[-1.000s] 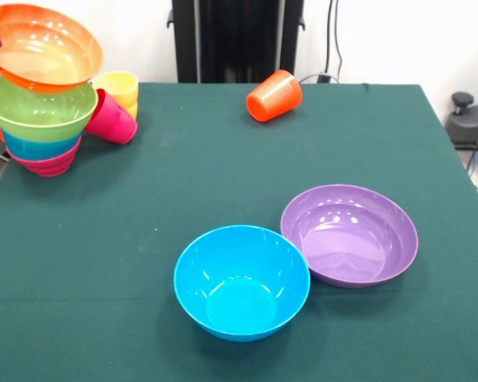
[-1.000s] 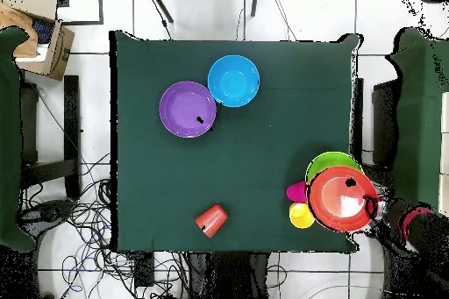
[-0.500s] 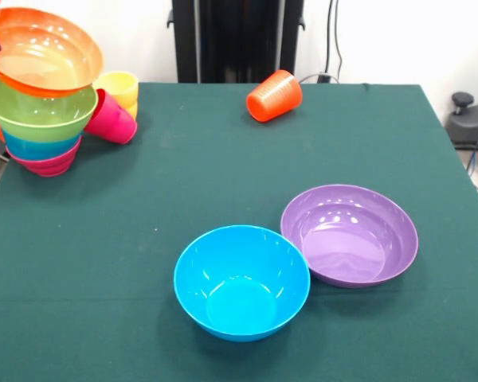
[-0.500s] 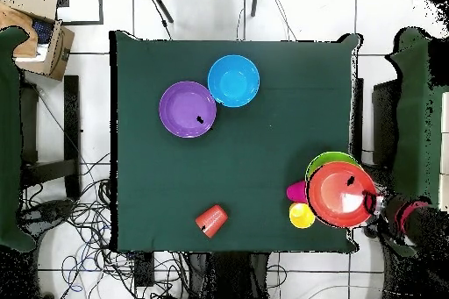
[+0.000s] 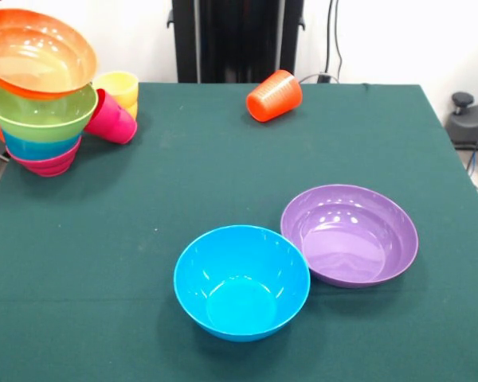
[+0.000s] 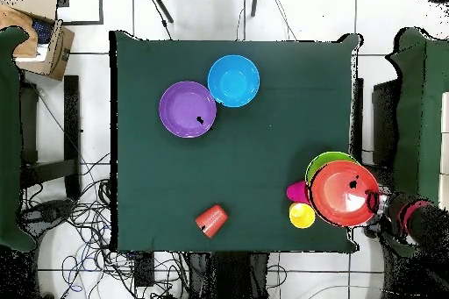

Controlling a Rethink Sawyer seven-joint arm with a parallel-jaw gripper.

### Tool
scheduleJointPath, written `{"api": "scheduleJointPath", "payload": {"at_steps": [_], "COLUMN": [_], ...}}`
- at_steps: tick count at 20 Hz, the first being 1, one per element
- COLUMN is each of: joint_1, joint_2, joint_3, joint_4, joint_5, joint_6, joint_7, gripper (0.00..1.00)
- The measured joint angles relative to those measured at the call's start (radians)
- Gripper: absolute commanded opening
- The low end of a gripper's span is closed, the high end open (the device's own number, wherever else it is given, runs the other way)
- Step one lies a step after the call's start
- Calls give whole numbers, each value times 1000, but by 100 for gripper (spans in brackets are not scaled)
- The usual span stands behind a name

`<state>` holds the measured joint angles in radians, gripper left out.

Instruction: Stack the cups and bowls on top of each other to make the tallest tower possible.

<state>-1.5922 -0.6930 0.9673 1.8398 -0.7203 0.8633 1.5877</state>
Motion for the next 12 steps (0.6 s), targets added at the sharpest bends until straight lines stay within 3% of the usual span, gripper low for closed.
{"api": "scheduleJointPath", "payload": {"at_steps": [9,10,12], "joint_1": [18,24,28], "joint_2": [0,0,0], "joint_3": [-29,-34,-36], "joint_4": [-20,-21,-22], "joint_5": [0,1,0], "joint_6": [0,0,0], "joint_7": [0,0,0], "gripper": [0,100,100]}}
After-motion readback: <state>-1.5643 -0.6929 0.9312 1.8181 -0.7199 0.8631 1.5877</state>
